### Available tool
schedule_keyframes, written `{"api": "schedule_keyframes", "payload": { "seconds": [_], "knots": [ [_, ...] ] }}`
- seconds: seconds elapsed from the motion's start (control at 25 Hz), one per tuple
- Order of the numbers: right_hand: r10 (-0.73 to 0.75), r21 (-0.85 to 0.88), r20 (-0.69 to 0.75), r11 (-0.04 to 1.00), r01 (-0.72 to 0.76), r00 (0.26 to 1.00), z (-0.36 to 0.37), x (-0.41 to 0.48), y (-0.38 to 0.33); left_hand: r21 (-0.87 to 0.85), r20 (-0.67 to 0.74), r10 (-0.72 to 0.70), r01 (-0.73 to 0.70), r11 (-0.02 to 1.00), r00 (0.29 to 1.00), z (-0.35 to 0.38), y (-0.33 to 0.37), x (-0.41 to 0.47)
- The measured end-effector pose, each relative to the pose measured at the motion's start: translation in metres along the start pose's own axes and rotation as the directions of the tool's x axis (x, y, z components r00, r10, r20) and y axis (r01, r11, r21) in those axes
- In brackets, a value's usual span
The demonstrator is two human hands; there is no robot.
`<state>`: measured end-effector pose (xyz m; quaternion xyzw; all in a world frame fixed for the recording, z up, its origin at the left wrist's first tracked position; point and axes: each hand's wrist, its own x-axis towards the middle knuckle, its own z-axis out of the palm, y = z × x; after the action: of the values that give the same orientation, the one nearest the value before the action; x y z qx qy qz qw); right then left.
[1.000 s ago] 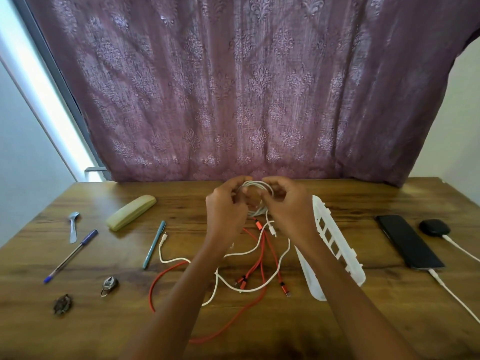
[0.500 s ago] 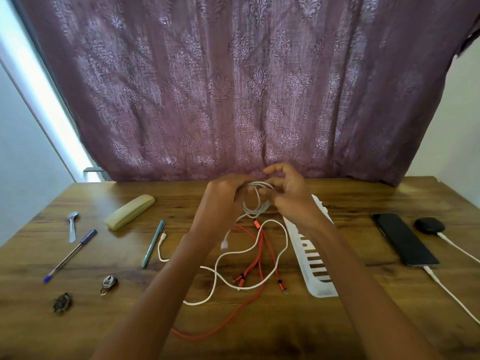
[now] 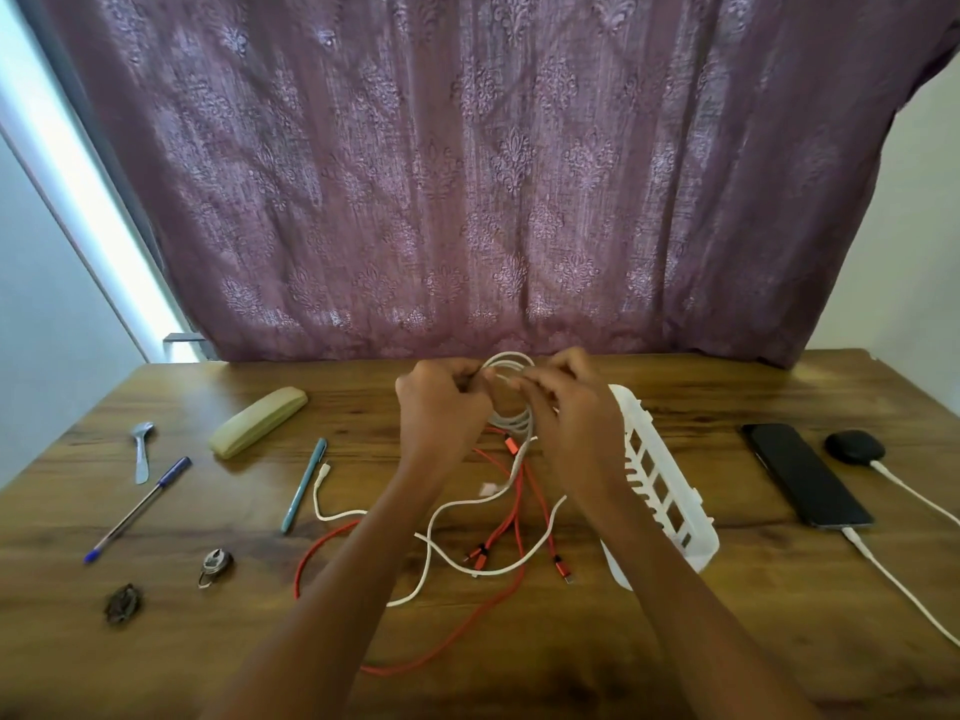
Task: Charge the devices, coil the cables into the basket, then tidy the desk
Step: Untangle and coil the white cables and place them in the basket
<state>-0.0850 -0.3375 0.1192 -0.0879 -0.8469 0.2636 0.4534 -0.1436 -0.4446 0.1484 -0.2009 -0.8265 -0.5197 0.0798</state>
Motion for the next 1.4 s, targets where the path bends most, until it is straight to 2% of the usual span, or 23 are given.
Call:
{"api": "schedule_keyframes", "payload": {
  "seconds": [0.16,0.24,0.32,0.4,0.48,0.6,0.68,0.76,0.84,0.92,1.0,1.08,1.16,1.24,1.32,1.4],
  "knots": [
    [0.134,-0.143,0.182,0.984,-0.108,0.974,0.001,0.003,-0.006,-0.05,0.048,-0.082,0.085,0.995,0.995,0.001,-0.005,0.003],
    [0.238,-0.034,0.27,0.971,-0.237,0.933,-0.004,0.014,-0.007,-0.238,0.167,-0.194,0.231,0.943,0.967,0.002,-0.01,0.005],
    [0.333,0.108,0.394,0.909,-0.403,0.857,-0.01,0.023,-0.006,-0.42,0.323,-0.217,0.345,0.84,0.921,0.001,-0.011,0.003],
    [0.375,0.16,0.524,0.839,-0.521,0.765,-0.016,0.03,-0.004,-0.455,0.384,-0.156,0.334,0.826,0.91,-0.001,-0.012,0.001],
    [0.367,0.2,0.612,0.785,-0.587,0.7,-0.019,0.035,-0.006,-0.447,0.362,-0.123,0.288,0.847,0.924,-0.003,-0.015,0.002],
    [0.358,0.272,0.617,0.738,-0.617,0.701,-0.026,0.044,-0.008,-0.363,0.271,-0.141,0.237,0.901,0.952,-0.004,-0.018,0.002],
    [0.342,0.339,0.624,0.692,-0.638,0.702,-0.03,0.05,-0.005,-0.264,0.209,-0.078,0.133,0.955,0.975,-0.003,-0.017,0.0],
    [0.321,0.32,0.631,0.722,-0.614,0.706,-0.032,0.054,-0.003,-0.162,0.179,0.005,0.024,0.987,0.984,-0.004,-0.011,-0.002],
    [0.287,0.208,0.603,0.844,-0.494,0.745,-0.032,0.059,-0.001,-0.102,0.163,0.057,-0.041,0.994,0.985,-0.004,-0.009,-0.001],
    [0.217,-0.003,0.543,0.967,-0.256,0.811,-0.033,0.06,0.003,-0.091,0.136,0.058,-0.046,0.995,0.989,-0.005,-0.01,0.0],
    [0.153,-0.145,0.488,0.985,-0.093,0.859,-0.036,0.062,0.005,-0.1,0.106,0.013,-0.002,0.995,0.994,-0.005,-0.01,0.001],
    [0.104,-0.1,0.475,0.993,-0.065,0.874,-0.038,0.063,0.005,-0.103,0.078,-0.059,0.067,0.992,0.995,-0.005,-0.01,0.003],
    [0.104,-0.028,0.464,0.994,-0.102,0.88,-0.037,0.058,0.006,-0.199,0.082,-0.154,0.168,0.966,0.985,-0.005,-0.014,0.006],
    [0.188,0.044,0.451,0.972,-0.232,0.873,-0.032,0.048,0.006,-0.367,0.112,-0.253,0.276,0.888,0.961,-0.005,-0.016,0.006],
    [0.332,0.168,0.463,0.878,-0.449,0.822,-0.025,0.035,0.004,-0.474,0.142,-0.307,0.337,0.813,0.941,-0.002,-0.019,0.006],
    [0.435,0.291,0.486,0.738,-0.61,0.758,-0.017,0.027,0.001,-0.491,0.172,-0.324,0.366,0.791,0.93,0.003,-0.023,0.004]
  ]
}}
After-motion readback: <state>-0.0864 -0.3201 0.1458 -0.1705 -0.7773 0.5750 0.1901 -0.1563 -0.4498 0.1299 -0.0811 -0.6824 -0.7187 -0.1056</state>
